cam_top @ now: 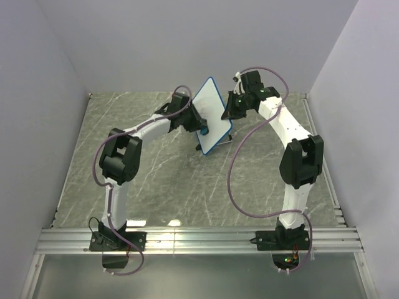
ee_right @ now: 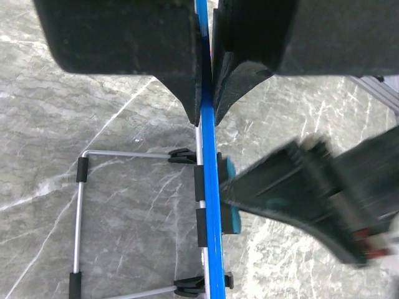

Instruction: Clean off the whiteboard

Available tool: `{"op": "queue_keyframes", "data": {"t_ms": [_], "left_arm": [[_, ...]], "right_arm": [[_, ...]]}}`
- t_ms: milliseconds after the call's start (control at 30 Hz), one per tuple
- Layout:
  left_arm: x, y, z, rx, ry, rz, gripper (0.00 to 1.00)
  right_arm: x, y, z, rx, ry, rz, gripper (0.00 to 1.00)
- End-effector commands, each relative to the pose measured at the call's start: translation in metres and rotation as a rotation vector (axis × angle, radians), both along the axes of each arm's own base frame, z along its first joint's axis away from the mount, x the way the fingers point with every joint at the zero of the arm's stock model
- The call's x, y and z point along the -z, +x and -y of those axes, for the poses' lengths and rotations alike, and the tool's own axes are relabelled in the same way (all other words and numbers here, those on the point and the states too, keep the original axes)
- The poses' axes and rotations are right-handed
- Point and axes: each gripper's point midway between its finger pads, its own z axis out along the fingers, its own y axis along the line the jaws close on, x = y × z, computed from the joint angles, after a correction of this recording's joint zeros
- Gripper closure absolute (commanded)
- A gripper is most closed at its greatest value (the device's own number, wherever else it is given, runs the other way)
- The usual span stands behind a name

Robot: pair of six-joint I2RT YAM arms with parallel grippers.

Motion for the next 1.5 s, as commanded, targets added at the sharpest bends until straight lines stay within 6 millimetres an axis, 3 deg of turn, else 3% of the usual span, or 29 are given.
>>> {"op": "queue_keyframes", "data": {"t_ms": [0,100,200,367,600,900,1000,1133,1467], "left_arm": [[0.107,-0.051,0.001,0.058,0.111,-0.214,1.00],[0.112,-0.056,-0.002,0.060,0.112,-0.220,1.00],[0.103,-0.056,0.001,0.063,0.103,-0.208,1.00],[0.053,-0.054,0.021,0.090,0.051,-0.127,1.00],[-0.035,-0.053,0.056,0.129,-0.064,-0.006,1.00],[-0.109,-0.059,0.078,0.162,-0.248,0.059,1.00],[-0.123,-0.066,0.082,0.176,-0.330,0.068,1.00],[-0.107,-0.066,0.079,0.159,-0.271,0.047,1.00],[-0.015,-0.064,0.057,0.127,-0.186,-0.093,1.00]], "right_arm": [[0.004,-0.037,0.000,0.016,-0.051,-0.113,1.00],[0.003,-0.037,-0.001,0.015,-0.047,-0.111,1.00],[0.002,-0.036,-0.002,0.016,-0.041,-0.109,1.00],[0.002,-0.037,-0.004,0.014,-0.039,-0.108,1.00],[0.005,-0.043,-0.005,0.007,-0.045,-0.113,1.00],[0.006,-0.045,-0.005,0.005,-0.049,-0.117,1.00],[0.008,-0.046,-0.005,0.005,-0.050,-0.120,1.00],[0.009,-0.047,-0.004,0.006,-0.051,-0.123,1.00],[0.011,-0.050,-0.003,0.000,-0.054,-0.128,1.00]]}}
